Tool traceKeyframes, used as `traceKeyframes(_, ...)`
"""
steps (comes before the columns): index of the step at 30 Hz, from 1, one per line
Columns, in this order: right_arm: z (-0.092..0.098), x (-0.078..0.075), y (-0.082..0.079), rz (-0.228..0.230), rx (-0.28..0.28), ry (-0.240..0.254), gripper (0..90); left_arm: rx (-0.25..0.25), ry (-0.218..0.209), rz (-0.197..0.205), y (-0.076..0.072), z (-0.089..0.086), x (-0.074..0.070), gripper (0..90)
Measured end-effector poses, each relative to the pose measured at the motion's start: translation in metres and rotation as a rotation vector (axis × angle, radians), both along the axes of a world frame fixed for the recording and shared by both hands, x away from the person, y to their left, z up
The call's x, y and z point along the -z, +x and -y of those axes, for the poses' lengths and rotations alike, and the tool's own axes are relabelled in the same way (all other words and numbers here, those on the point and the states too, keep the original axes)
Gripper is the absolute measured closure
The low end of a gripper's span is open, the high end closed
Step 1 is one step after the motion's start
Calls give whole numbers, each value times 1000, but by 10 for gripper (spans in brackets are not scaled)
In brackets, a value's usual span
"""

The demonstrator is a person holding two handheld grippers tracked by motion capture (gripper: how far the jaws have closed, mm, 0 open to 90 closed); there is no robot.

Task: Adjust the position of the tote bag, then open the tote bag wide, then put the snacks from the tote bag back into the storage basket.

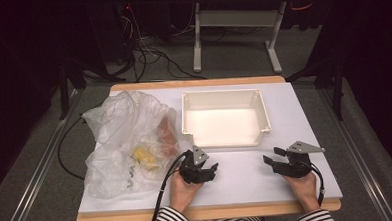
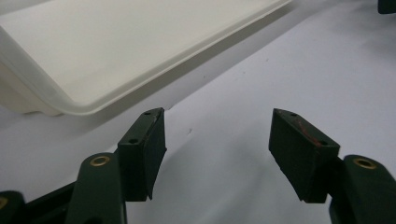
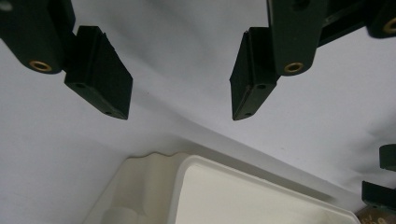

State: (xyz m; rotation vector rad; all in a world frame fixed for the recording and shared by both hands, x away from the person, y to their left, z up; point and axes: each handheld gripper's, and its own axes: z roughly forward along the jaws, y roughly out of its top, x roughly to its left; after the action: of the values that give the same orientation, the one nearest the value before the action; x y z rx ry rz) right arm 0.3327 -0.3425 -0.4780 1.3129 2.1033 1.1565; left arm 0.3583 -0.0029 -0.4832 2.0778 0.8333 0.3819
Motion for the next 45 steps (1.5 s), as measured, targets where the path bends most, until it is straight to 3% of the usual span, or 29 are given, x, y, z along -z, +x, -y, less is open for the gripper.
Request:
traceKeyframes(19, -1, 0, 0, -6, 6, -9, 386, 3, 1, 11, -1, 0, 0, 378)
traceKeyframes(31, 0, 0, 2, -18, 8, -5, 383, 2, 0, -11, 1, 0, 0, 379)
traceKeyframes(37, 0, 1, 2, -17, 8, -8, 381, 14, 2, 9, -1, 1, -1, 378)
traceKeyframes(45, -1, 0, 2, -16, 11, -10, 377, 33, 0, 8, -2, -5, -10, 369)
